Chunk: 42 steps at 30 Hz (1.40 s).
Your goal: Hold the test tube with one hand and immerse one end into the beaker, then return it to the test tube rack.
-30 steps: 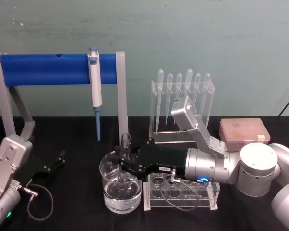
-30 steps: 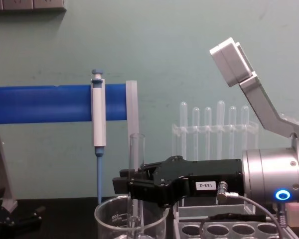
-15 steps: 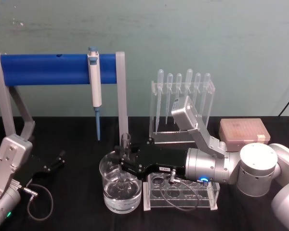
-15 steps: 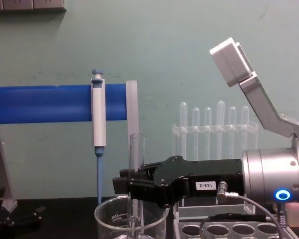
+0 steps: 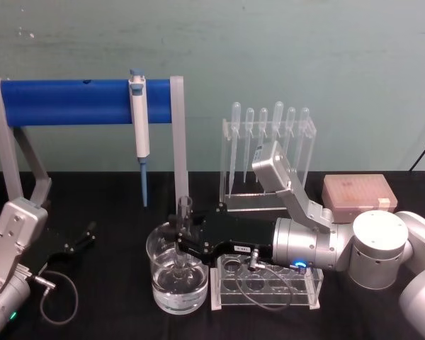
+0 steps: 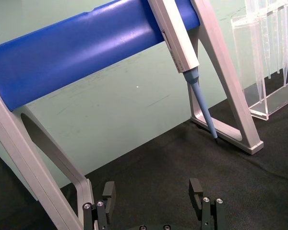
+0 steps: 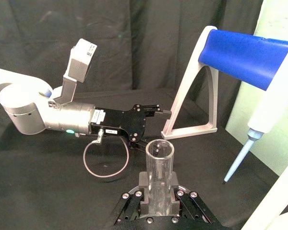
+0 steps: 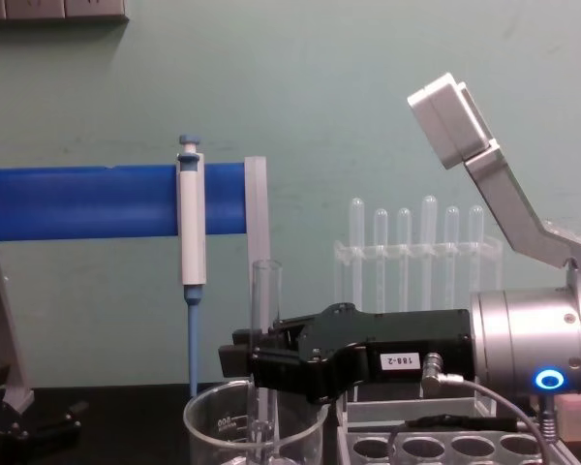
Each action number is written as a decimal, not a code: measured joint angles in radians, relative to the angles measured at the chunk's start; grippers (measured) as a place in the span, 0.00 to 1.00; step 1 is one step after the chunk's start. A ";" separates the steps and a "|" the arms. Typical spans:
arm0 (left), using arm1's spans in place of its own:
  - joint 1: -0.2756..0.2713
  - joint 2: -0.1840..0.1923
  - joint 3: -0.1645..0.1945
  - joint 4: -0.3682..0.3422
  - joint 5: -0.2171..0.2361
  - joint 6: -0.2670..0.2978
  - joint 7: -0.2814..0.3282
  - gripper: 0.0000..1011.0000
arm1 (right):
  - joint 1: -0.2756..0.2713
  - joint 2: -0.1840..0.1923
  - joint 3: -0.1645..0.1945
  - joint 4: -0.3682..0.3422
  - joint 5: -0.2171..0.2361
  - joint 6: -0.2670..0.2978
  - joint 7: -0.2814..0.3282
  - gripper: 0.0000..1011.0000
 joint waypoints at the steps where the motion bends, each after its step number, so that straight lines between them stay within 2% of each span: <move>1: 0.000 0.000 0.000 0.000 0.000 0.000 0.000 0.99 | 0.000 0.000 0.000 0.000 0.000 0.000 0.000 0.22; 42: 0.000 0.000 0.000 0.000 0.000 0.000 0.000 0.99 | 0.000 0.000 0.000 0.000 0.000 0.000 0.000 0.22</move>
